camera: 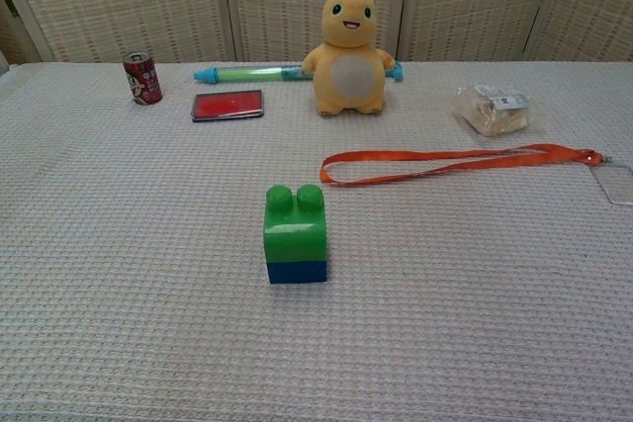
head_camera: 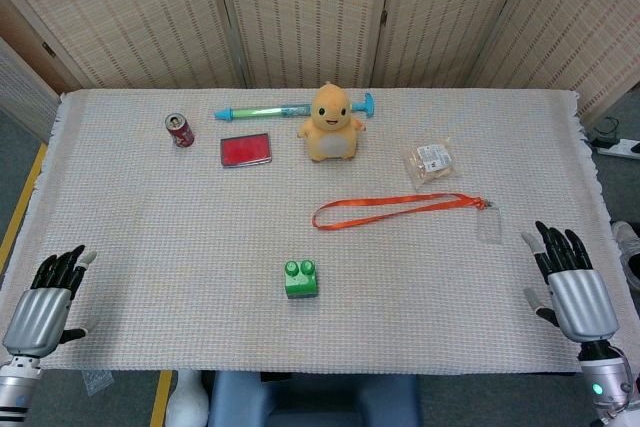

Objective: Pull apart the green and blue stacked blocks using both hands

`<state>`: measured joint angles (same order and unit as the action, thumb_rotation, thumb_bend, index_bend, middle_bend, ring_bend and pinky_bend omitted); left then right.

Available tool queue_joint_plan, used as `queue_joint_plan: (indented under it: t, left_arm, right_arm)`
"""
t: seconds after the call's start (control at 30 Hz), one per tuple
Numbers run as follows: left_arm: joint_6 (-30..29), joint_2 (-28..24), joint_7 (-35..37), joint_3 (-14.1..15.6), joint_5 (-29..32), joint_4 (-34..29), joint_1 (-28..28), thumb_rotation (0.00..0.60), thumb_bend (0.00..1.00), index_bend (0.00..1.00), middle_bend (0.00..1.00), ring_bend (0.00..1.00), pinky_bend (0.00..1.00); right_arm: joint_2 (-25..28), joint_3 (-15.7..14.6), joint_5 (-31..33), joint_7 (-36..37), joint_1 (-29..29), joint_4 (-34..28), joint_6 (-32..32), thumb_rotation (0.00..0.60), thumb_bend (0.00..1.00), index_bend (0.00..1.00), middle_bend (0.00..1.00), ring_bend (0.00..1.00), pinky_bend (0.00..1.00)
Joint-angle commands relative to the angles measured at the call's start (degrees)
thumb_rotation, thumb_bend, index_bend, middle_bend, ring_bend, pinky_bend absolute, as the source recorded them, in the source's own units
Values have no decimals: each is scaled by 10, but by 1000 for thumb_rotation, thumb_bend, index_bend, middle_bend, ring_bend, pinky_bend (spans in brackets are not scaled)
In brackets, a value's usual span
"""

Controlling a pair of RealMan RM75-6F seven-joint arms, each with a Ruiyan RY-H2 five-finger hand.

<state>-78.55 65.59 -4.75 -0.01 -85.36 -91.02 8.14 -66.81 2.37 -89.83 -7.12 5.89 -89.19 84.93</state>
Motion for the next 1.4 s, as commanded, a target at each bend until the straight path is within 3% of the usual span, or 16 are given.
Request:
queue_joint_plan:
  t: [0.03,0.3,0.57,0.7,1.03,1.17,1.4]
  left_arm:
    - [5,-2,4,3,-2,-2,3,600,250,0,2,0,3]
    - [12,5,40,17,-37,-3,11,600,250,6,2,0,4]
    - [87,19,52,23,-70,-33,67,600,233,16,52,0,19]
    - [133,41,121,10,-64,-38,105,600,183,5,130,28,36]
    - [167,173,69,-36,15,-39,144,600,135,0,217,63,18]
    - [151,248,41,-56,48,-11,149,600,135,26,230,82,15]
    - [141,313,26,-74,73,25,160,600,135,28,252,59,0]
  right_arm:
    - [-1,1,2,0,1,2,-2,600,363,0,0,0,0]
    - [4,0,-7,6,-6,-3,17,600,363,0,0,0,0]
    - [5,-3,-21,4,-14,-11,37,600,362,0,0,0,0]
    - [-1,7,-25,10,-16,2,56,600,363,0,0,0,0]
    - [19,12,-10,60,-15,1,47,600,363,0,0,0,0]
    - [31,13,-10,82,-21,-4,57,600,363,0,0,0,0]
    - [36,13,-12,91,-26,-7,64,600,363,0,0,0,0]
